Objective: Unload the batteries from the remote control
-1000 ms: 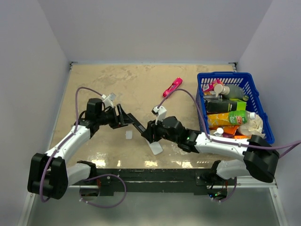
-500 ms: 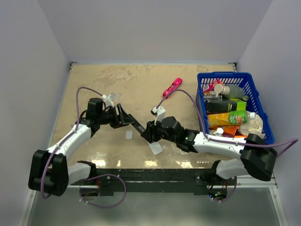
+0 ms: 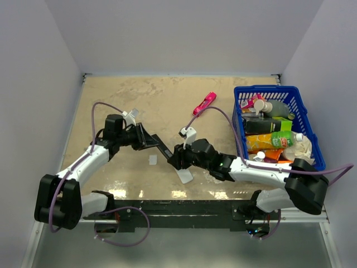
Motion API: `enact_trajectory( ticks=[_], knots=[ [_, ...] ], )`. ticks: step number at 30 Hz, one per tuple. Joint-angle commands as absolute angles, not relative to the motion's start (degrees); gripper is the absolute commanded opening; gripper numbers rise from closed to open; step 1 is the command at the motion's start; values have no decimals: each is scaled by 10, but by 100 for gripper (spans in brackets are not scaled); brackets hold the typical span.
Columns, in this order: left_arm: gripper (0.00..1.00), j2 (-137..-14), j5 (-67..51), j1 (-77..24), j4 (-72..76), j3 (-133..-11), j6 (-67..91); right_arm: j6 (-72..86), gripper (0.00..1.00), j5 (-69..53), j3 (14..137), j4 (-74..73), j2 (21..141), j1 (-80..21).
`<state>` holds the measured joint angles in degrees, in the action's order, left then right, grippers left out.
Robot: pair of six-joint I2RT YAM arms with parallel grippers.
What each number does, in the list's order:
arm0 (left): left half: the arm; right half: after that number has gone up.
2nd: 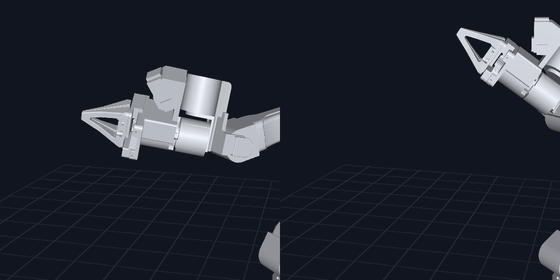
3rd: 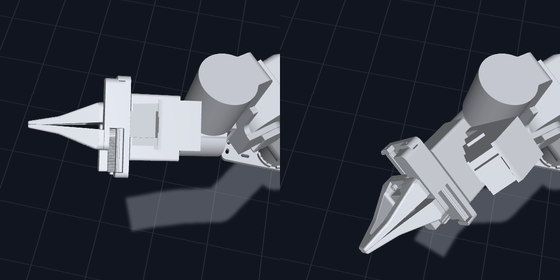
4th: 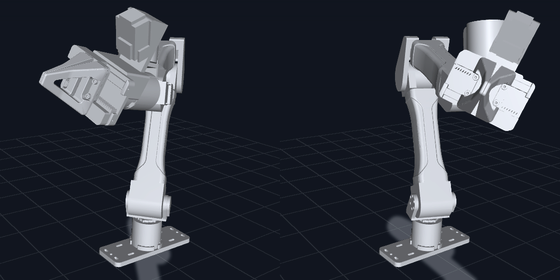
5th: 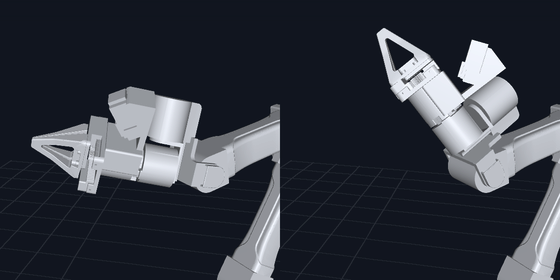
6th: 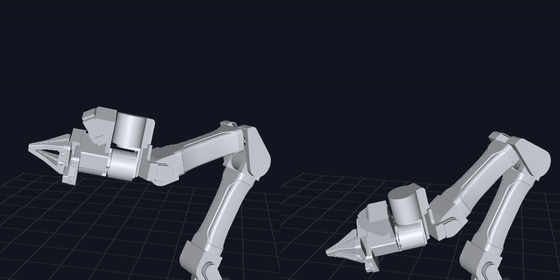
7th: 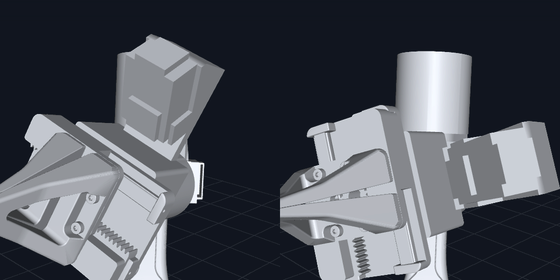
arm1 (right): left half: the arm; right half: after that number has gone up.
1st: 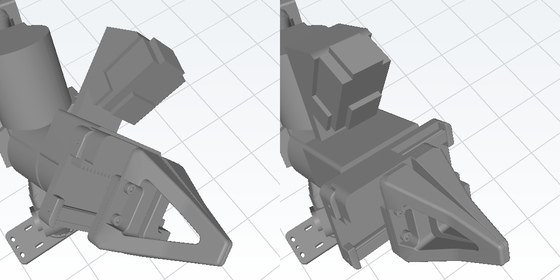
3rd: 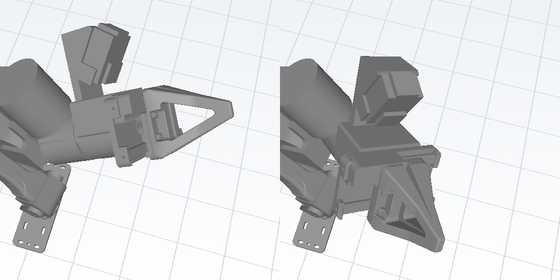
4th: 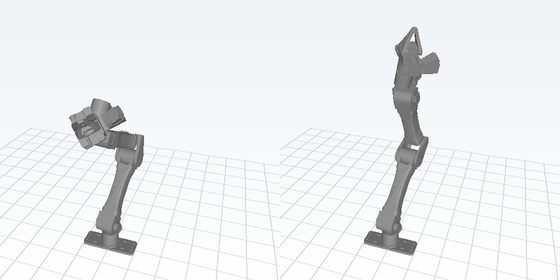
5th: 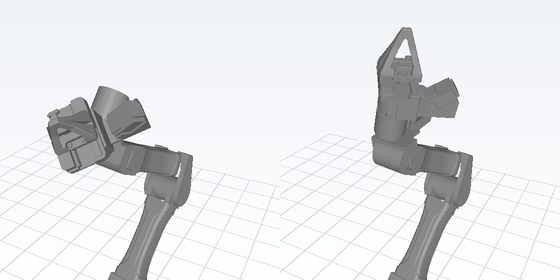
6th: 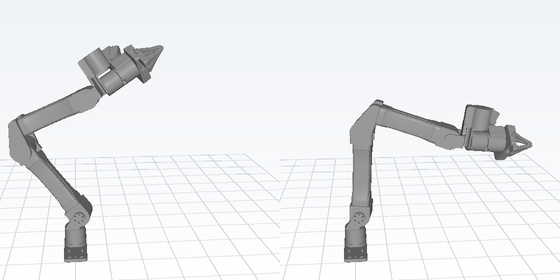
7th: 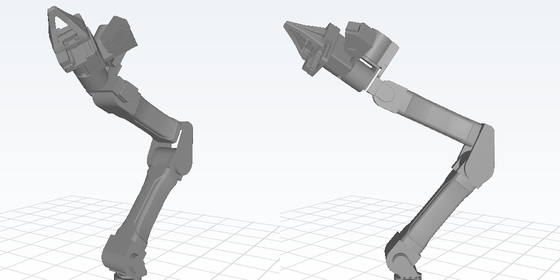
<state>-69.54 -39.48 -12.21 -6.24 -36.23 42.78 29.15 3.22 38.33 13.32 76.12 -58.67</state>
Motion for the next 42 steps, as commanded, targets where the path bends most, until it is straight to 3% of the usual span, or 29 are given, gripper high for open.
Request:
enact_trajectory(
  ticks=[1,5,9,12,15,21,31,37,38,41,42],
  knots=[
    [16,-700,-386,-122,-55,-377,409,291,9,36,381,170,730,-586],
    [0,-701,-409,-122,-36,-376,431,289,9,36,381,167,729,-586],
    [0,-703,-421,-122,-29,-375,446,287,14,40,392,164,734,-586],
    [0,-704,-421,-122,-30,-376,452,285,29,43,403,160,745,-586],
    [0,-701,-418,-122,-37,-377,447,282,49,45,411,159,760,-585],
    [0,-693,-410,-122,-47,-377,439,264,63,36,427,161,790,-586],
    [0,-685,-393,-122,-57,-374,432,256,65,26,468,176,867,-585],
    [0,-678,-403,-122,-39,-365,455,279,61,25,454,202,874,-585],
    [0,-678,-403,-122,-36,-366,460,279,60,25,454,203,877,-586],
    [0,-674,-403,-122,-34,-367,470,280,43,24,449,204,874,-586],
    [0,-673,-403,-122,-33,-365,471,280,32,25,443,205,870,-586]
  ],
)
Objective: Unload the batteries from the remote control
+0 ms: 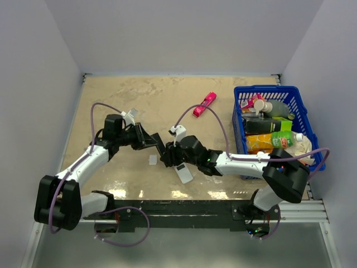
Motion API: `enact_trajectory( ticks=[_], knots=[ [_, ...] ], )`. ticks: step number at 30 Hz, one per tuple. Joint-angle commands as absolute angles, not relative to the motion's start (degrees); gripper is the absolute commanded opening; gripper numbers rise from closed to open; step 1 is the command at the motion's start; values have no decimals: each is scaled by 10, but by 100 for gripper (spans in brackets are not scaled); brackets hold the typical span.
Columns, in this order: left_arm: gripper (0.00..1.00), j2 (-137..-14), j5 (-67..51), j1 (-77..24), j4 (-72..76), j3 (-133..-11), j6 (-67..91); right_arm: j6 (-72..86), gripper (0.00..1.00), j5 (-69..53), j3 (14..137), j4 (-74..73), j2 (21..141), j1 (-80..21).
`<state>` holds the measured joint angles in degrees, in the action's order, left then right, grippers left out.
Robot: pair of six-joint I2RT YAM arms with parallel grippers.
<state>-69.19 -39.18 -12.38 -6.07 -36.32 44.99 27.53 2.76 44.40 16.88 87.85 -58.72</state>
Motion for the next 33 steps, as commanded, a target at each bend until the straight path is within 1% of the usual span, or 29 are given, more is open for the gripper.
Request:
enact_trajectory(
  ticks=[1,2,6,7,8,10,11,17,21,22,23,27,33],
  knots=[
    [0,-672,-403,-122,-30,-364,474,279,28,26,438,213,867,-585],
    [0,-671,-403,-122,-29,-360,475,283,22,25,432,217,860,-586],
    [0,-676,-397,-121,-33,-366,462,280,16,15,425,214,853,-586],
    [4,-675,-389,-121,-40,-369,452,280,15,16,425,209,853,-585],
    [18,-673,-384,-121,-45,-369,449,278,15,17,425,207,851,-585],
    [31,-671,-371,-122,-54,-372,437,278,14,18,423,200,840,-586],
    [41,-669,-370,-122,-53,-372,433,279,14,18,421,200,837,-586],
    [57,-664,-383,-126,-50,-365,398,277,14,25,427,192,823,-585],
    [63,-665,-386,-140,-54,-369,384,278,14,18,438,191,828,-585],
    [71,-664,-385,-143,-56,-370,381,279,13,18,439,191,829,-585],
    [73,-664,-382,-146,-59,-370,381,279,13,18,441,191,829,-585],
    [73,-656,-356,-156,-80,-372,368,283,13,18,442,192,828,-585],
    [69,-666,-329,-172,-91,-370,355,287,13,15,446,192,834,-585]
  ],
)
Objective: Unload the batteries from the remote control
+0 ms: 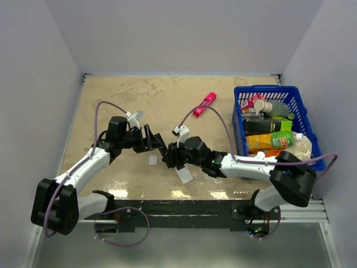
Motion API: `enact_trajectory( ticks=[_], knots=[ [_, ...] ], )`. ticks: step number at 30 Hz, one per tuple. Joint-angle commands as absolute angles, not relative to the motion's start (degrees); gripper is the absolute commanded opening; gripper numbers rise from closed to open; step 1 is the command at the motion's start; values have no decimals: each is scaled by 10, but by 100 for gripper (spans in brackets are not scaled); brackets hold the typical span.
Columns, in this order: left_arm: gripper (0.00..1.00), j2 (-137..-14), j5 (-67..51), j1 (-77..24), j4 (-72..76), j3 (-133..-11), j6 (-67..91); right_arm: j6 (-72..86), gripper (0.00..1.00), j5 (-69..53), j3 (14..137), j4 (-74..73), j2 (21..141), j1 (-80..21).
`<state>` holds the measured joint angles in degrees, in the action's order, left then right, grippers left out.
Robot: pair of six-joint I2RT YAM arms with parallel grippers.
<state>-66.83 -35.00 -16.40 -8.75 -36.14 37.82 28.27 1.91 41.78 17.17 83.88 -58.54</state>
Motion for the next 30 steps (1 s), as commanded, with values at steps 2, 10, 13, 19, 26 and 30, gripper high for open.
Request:
enact_trajectory(
  ticks=[2,10,13,19,26,30],
  knots=[
    [66,-675,-323,-173,-87,-369,356,284,13,20,447,184,830,-586],
    [52,-700,-279,-173,-111,-381,334,290,12,24,427,190,794,-586],
    [49,-703,-268,-173,-114,-388,334,286,12,22,425,187,793,-585],
    [41,-720,-238,-173,-134,-410,328,287,11,28,403,189,772,-586],
    [22,-726,-227,-173,-152,-423,330,290,11,35,381,194,751,-585],
    [12,-727,-209,-173,-168,-435,321,289,11,33,372,192,742,-585]
  ],
)
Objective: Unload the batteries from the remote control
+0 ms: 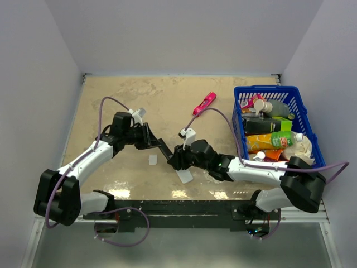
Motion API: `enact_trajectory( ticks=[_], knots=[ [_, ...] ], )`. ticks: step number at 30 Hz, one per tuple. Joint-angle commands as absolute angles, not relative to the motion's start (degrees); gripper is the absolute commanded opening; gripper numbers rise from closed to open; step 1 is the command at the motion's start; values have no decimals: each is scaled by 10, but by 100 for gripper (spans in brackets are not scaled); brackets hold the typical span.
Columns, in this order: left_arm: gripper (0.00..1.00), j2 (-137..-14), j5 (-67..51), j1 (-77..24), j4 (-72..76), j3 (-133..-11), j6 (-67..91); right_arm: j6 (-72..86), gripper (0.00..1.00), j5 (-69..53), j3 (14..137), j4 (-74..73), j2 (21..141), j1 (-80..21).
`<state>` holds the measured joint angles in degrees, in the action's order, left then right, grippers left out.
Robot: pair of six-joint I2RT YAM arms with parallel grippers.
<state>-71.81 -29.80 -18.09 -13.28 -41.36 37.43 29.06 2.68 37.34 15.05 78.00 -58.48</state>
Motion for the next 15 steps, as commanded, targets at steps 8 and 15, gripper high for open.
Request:
enact_trajectory(
  ticks=[8,15],
  knots=[
    [16,-740,-210,-168,-198,-465,351,287,10,33,346,189,726,-585],
    [21,-746,-199,-167,-218,-479,358,294,10,42,287,198,687,-585]
  ],
)
